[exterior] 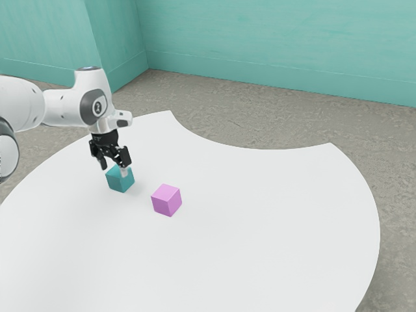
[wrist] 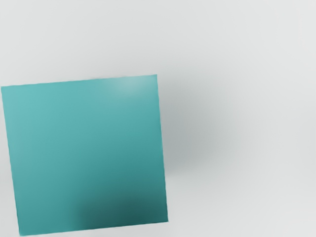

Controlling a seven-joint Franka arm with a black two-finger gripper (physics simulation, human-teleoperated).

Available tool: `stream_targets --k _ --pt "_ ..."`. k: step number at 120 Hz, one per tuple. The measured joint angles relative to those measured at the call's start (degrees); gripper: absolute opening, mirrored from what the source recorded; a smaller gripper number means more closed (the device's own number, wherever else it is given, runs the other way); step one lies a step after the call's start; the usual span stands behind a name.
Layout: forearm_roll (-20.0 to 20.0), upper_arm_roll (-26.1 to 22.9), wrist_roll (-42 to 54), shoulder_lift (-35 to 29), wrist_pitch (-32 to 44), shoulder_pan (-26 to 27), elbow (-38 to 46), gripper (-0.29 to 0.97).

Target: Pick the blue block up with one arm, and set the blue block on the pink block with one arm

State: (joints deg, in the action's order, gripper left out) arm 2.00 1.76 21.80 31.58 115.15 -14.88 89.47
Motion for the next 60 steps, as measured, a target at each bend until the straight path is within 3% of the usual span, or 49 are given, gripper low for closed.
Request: stream_targets --k 60 --pt "0.3 -0.4 2.7 6.0 -3.1 -0.8 -8.1 0.68"
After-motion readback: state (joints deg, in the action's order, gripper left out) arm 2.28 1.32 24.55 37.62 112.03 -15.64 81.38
